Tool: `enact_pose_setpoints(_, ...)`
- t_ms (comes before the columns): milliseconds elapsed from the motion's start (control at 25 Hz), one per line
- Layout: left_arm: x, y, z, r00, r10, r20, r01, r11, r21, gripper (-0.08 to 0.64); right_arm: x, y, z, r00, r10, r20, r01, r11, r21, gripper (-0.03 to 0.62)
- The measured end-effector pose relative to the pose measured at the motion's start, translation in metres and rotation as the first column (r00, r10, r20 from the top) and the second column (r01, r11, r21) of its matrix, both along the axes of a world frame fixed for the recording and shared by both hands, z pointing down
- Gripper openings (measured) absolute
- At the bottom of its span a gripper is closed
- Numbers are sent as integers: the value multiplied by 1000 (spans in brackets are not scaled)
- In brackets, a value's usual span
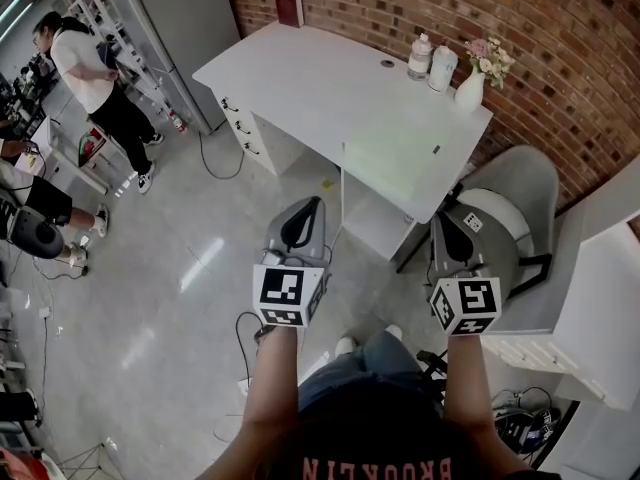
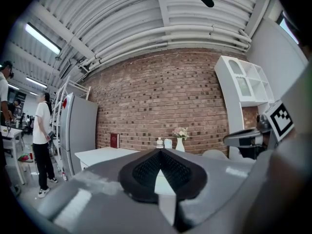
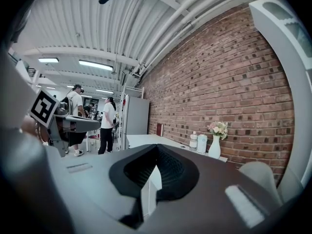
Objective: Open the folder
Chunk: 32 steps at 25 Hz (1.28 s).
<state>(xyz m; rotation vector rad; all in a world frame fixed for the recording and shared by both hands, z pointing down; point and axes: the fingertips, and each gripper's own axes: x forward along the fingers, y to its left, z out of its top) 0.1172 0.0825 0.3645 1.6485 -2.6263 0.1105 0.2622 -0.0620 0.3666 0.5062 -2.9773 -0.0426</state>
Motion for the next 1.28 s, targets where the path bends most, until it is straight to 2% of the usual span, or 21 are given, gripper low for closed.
enact_pose_setpoints(360,-25,-20,9,1000,23,4,-23,1000,-22,-2,-25,-28,12,999,40,-2,-40,999,-26,1)
enact_pose_setpoints(840,-101,-80,20,997,71,-1,-71,993,-99,-2,-105,-79,34,999,48,-9,-49,995,-84,2)
enact_pose_setpoints(1000,-131,-115,23,994,107,-22,-109,984,-138,-2,-120,-119,42,994,109,-9,-110,988,-111,2)
enact_pose_setpoints(1160,-159,-156,27,987,158,-3,-156,973,-167,-2,-128,-156,49,982,188,-13,-188,972,-143,1)
enact_pose_setpoints(1280,-171,-193,30,978,209,-14,-208,960,-186,-2,-128,-180,58,972,235,-26,-236,958,-160,2)
